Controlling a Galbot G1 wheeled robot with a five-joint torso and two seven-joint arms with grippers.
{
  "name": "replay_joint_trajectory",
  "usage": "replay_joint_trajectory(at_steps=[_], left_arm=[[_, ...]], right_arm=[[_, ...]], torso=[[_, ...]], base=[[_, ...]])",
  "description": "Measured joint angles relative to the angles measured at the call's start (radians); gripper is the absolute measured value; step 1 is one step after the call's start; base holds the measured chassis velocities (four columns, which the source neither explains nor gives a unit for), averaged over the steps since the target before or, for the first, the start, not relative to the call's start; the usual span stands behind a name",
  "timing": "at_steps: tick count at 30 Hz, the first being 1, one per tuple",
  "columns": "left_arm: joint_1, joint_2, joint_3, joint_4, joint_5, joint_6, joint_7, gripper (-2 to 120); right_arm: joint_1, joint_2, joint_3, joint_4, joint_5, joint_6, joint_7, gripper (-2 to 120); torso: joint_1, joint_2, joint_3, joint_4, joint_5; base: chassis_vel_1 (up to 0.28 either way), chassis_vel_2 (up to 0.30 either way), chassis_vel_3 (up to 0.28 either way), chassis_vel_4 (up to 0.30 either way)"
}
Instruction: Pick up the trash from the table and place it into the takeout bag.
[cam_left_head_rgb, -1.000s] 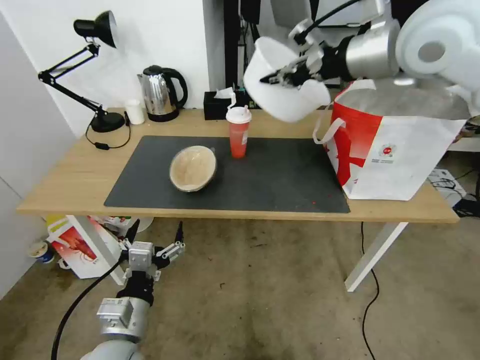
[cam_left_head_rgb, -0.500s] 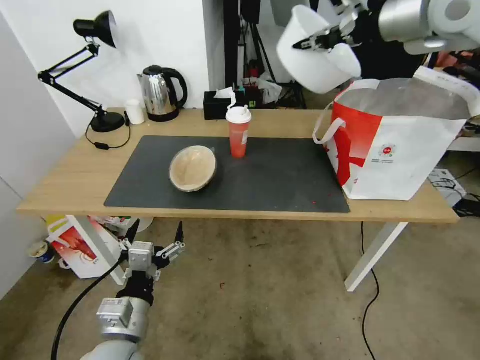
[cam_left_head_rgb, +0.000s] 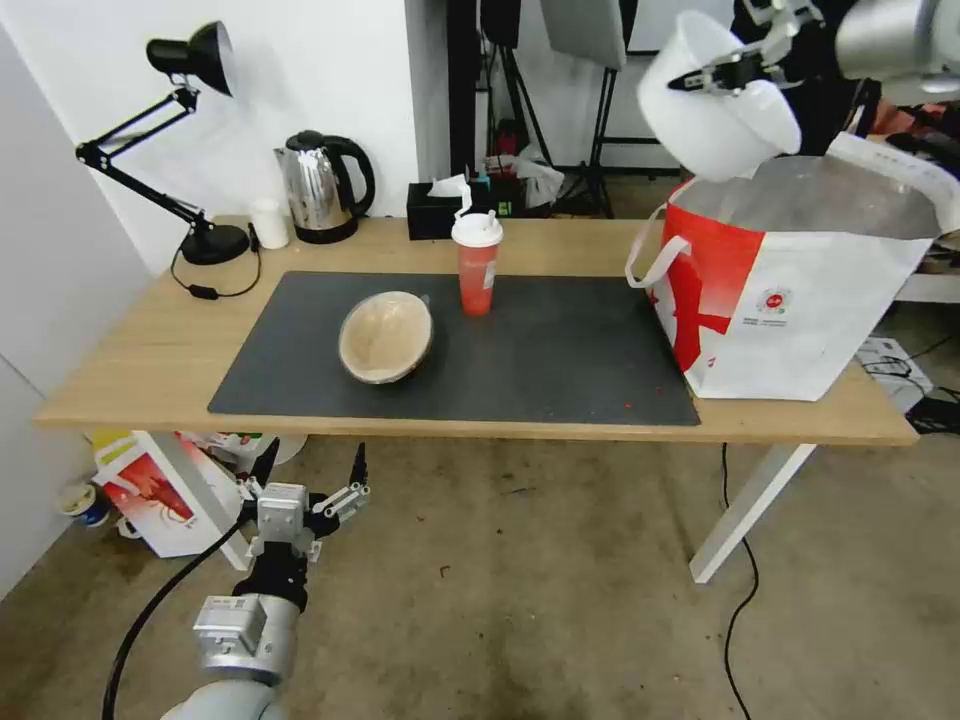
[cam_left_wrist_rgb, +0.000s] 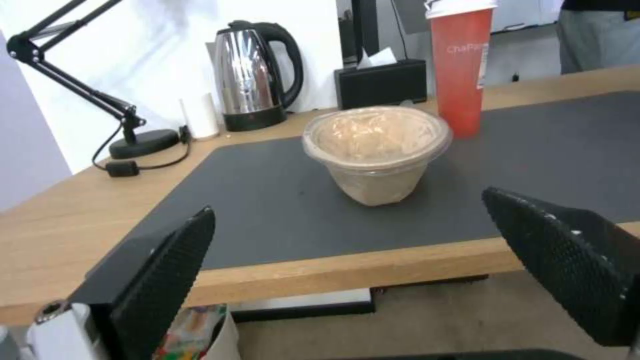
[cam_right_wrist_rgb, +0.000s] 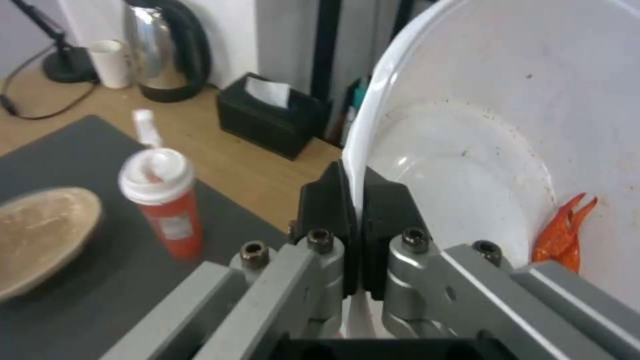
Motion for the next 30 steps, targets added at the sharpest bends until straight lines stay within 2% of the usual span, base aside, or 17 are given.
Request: replay_joint_trajectory(at_steps=[10,19,25,30], left_arm=[[0.0,0.0,0.0,0.0,0.0,0.0,0.0,100],[0.0,0.0,0.0,0.0,0.0,0.0,0.0,100],[0.0,0.0,0.0,0.0,0.0,0.0,0.0,100],[0.0,0.0,0.0,0.0,0.0,0.0,0.0,100]], right_arm=[[-0.131,-0.048,0.087,-0.028,-0.044,0.007,-0.014,0],[-0.214,-0.062,0.143,-0.041,-0.067,0.026,-0.02,0],[-0.338,-0.072,0.237,-0.051,-0.1,0.032,-0.023,0],[-0.375,-0.08,0.262,-0.044,-0.11,0.033,-0.024,0]], torso=[[0.0,0.0,0.0,-0.0001,0.0],[0.0,0.0,0.0,0.0,-0.0001],[0.0,0.0,0.0,0.0,-0.0001],[0.0,0.0,0.0,0.0,0.0001]], base=[[0.0,0.0,0.0,0.0],[0.0,0.0,0.0,0.0],[0.0,0.0,0.0,0.0],[0.0,0.0,0.0,0.0]])
